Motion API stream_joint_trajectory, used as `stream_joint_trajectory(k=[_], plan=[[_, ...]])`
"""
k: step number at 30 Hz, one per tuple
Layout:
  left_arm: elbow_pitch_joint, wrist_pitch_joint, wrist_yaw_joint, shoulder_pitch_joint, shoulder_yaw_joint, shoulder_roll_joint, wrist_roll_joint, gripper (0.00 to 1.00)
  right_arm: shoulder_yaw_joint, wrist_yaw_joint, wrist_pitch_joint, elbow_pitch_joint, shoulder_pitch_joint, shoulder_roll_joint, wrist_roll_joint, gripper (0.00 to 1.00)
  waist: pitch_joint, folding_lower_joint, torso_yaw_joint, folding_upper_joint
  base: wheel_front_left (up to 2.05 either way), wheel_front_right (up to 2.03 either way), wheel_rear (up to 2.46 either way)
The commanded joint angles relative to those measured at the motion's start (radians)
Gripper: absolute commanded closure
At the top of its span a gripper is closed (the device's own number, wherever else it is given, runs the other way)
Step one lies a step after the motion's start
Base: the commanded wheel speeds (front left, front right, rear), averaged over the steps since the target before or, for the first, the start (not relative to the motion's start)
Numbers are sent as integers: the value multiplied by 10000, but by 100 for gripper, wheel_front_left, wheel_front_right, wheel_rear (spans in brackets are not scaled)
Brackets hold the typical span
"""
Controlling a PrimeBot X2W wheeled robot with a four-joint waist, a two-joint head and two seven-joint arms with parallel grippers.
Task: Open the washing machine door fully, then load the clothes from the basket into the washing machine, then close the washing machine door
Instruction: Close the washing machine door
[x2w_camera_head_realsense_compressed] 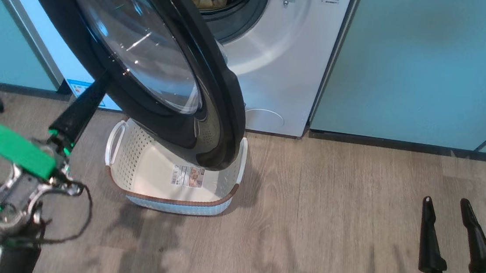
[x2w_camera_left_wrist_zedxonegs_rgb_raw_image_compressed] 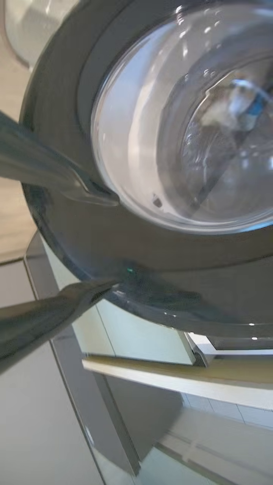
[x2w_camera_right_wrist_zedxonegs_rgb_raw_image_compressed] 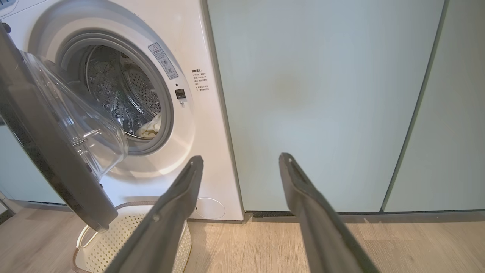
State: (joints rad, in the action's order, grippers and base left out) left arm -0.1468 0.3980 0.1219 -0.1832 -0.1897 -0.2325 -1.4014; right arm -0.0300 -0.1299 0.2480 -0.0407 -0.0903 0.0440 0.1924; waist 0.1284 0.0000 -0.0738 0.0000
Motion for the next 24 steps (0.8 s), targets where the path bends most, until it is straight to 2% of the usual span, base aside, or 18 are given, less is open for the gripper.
stream_joint_trajectory(k=[1, 7, 9, 12, 19, 22, 24], plan=[[-427, -327, 87, -96, -312, -404, 593, 0, -184, -8, 99, -279, 270, 62, -45, 0, -8, 0, 22, 0, 0, 0, 0], [-613, -3077, 87, 782, 478, -879, 4411, 0, -156, -8, 99, -288, 219, 62, -75, 0, -64, 0, 130, 0, 0, 0, 0], [-566, -3906, 77, 1046, 682, -869, 5554, 0, -140, -8, 90, -288, 199, 62, -87, 0, -89, 0, 170, 0, 0, 0, 0], [-519, -4874, -228, 1432, 1033, -833, 7269, 0, -147, -8, 71, -293, 174, 62, -104, 0, -132, 0, 207, 0, 0, 0, 0], [-413, -5889, -1511, 2164, 1842, -776, 10272, 0, -194, -8, 3, -300, 104, 62, -135, 0, -221, 0, 277, 0, 0, 0, 0], [-460, -5985, -1871, 2377, 2097, -755, 10959, 0, -169, -8, -20, -327, 49, 62, -144, 0, -254, 0, 288, 0, 0, 0, 0], [-491, -6016, -1939, 2417, 2143, -724, 11054, 0, -163, -8, -32, -336, 32, 62, -153, 0, -263, 0, 287, 0, 0, 0, 0]])
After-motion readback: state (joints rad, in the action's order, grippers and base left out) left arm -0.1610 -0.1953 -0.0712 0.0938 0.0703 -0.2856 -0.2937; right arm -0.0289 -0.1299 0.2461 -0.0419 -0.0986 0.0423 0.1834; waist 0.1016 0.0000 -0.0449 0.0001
